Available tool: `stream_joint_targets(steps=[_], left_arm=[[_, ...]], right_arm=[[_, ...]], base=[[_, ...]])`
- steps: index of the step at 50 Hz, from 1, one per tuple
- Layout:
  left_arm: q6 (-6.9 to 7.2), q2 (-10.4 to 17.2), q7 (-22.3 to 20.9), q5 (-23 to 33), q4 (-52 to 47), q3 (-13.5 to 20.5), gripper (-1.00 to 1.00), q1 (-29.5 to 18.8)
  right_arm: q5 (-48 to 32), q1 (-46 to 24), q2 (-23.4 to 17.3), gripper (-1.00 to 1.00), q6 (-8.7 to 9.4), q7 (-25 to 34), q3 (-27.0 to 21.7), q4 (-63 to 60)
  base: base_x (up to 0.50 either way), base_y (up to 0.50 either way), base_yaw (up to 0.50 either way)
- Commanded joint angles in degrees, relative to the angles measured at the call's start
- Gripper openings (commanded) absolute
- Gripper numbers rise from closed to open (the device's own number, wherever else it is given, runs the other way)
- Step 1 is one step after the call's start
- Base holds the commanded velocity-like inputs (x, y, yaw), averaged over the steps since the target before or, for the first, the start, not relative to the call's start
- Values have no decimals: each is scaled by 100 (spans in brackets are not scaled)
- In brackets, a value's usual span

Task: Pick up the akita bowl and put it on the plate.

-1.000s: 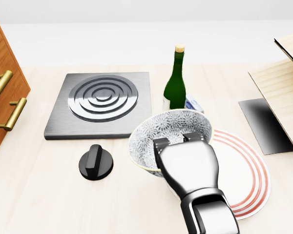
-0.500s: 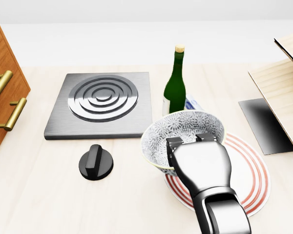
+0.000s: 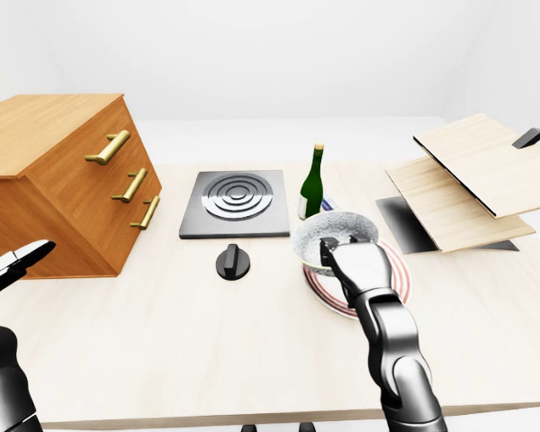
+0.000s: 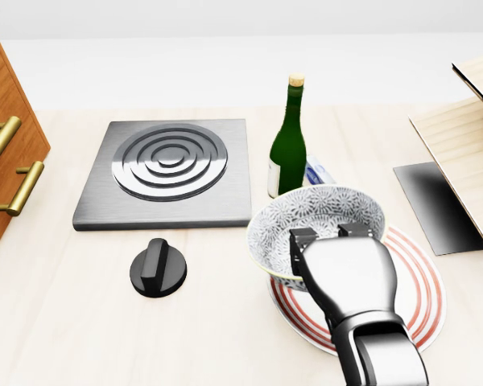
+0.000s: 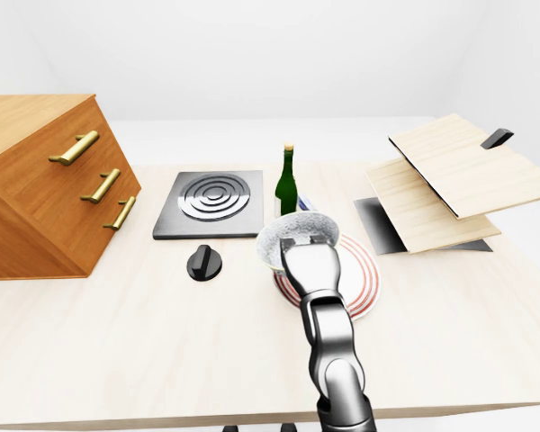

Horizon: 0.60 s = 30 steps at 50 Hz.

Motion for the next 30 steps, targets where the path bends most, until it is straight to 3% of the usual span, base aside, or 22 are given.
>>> stream_joint_targets(steps=[1,30], left_arm=[[0,13,0,-14,-22,9,100,5],[0,9,0,3,-68,46,100,-4]], right_arm=[[178,29,-46,-100,0,-221,-89,-3],[376,207,-234,-100,0,-217,-478,-201]], base=[[0,0,0],[0,0,0]])
